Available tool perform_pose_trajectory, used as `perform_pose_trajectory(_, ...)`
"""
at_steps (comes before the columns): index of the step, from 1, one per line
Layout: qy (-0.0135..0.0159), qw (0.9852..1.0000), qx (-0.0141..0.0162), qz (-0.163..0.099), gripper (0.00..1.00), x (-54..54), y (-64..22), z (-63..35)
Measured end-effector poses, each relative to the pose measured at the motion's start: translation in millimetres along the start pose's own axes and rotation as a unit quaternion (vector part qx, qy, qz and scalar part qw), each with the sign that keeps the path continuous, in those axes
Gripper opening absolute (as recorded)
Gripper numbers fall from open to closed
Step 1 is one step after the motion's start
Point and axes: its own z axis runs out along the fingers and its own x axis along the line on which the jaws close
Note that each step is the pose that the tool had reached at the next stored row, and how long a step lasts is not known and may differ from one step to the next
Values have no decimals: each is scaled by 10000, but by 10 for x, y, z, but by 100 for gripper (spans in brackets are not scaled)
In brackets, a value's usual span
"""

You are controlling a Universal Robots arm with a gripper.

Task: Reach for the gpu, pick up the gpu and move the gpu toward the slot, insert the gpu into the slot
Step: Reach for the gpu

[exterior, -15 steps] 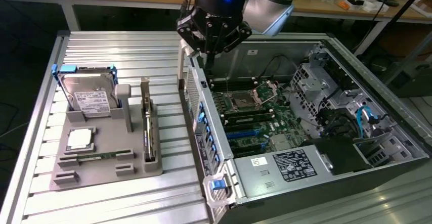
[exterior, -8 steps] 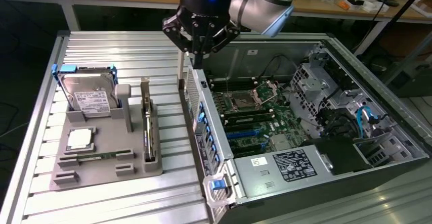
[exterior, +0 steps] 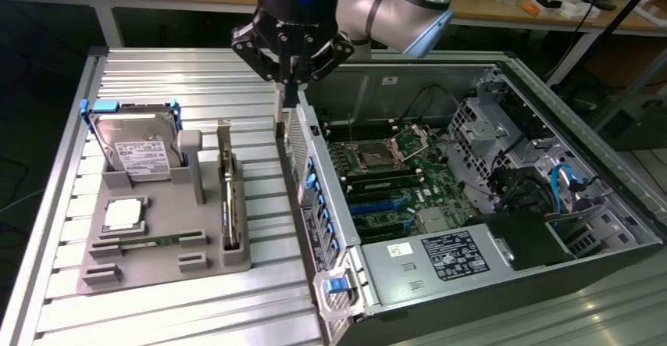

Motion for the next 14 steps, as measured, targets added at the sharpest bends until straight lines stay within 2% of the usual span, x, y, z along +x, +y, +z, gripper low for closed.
perform_pose_trajectory(3, 0, 10000, 0, -1, 11, 68, -5, -2)
perform_pose_trajectory(4, 0, 10000, 0, -1, 11, 235, -18, -6)
perform_pose_trajectory(14, 0, 10000, 0, 0, 11, 453, -34, -12)
